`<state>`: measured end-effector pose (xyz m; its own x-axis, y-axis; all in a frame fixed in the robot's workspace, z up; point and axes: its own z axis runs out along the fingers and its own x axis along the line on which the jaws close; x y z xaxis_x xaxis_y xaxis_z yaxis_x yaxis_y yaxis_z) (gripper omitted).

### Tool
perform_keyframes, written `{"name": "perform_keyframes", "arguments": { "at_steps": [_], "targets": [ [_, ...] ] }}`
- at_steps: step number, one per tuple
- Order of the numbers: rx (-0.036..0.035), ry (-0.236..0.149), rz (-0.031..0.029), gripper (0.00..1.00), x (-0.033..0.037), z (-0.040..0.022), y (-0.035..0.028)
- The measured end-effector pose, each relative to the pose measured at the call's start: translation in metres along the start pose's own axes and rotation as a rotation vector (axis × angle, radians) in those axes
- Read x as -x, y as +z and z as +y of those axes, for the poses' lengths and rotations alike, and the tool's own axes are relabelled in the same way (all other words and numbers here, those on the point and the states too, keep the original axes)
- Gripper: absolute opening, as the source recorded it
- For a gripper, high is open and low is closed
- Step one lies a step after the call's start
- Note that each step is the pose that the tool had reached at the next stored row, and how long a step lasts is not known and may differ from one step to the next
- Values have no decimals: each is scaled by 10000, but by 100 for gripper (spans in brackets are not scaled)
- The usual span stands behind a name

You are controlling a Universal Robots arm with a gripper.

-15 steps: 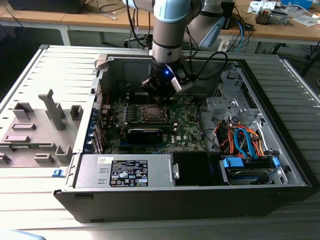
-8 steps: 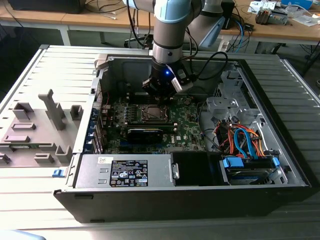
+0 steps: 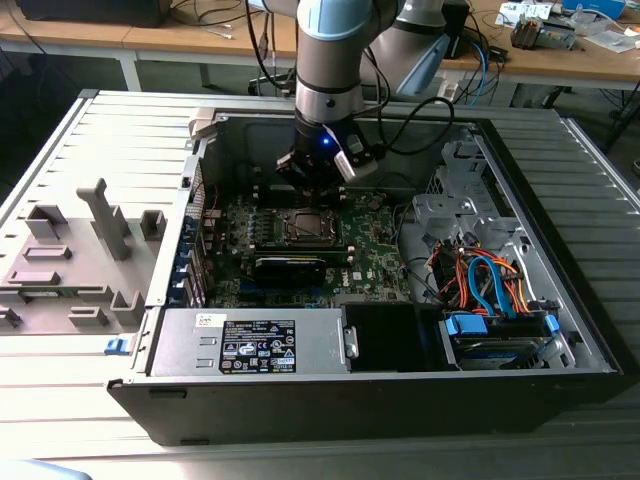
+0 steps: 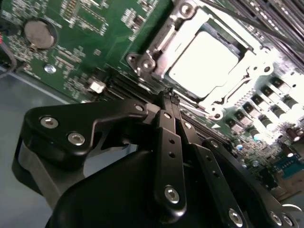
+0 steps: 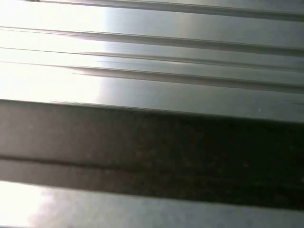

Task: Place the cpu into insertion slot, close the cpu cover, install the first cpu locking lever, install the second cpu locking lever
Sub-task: 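Install the first cpu locking lever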

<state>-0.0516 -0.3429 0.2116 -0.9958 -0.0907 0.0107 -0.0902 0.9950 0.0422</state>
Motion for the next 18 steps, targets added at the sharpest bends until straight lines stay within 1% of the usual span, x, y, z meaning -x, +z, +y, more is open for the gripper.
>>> {"name": "perform_keyframes", "arguments": {
  "at_steps": [3, 5, 13, 18],
  "targets": [
    [1, 0, -3, 11, -39, 1, 4],
    [1, 0, -2, 11, -51, 2, 6],
    [0, 0, -1, 11, -53, 1, 9],
    [0, 0, -2, 11, -66, 2, 22]
  ]
}}
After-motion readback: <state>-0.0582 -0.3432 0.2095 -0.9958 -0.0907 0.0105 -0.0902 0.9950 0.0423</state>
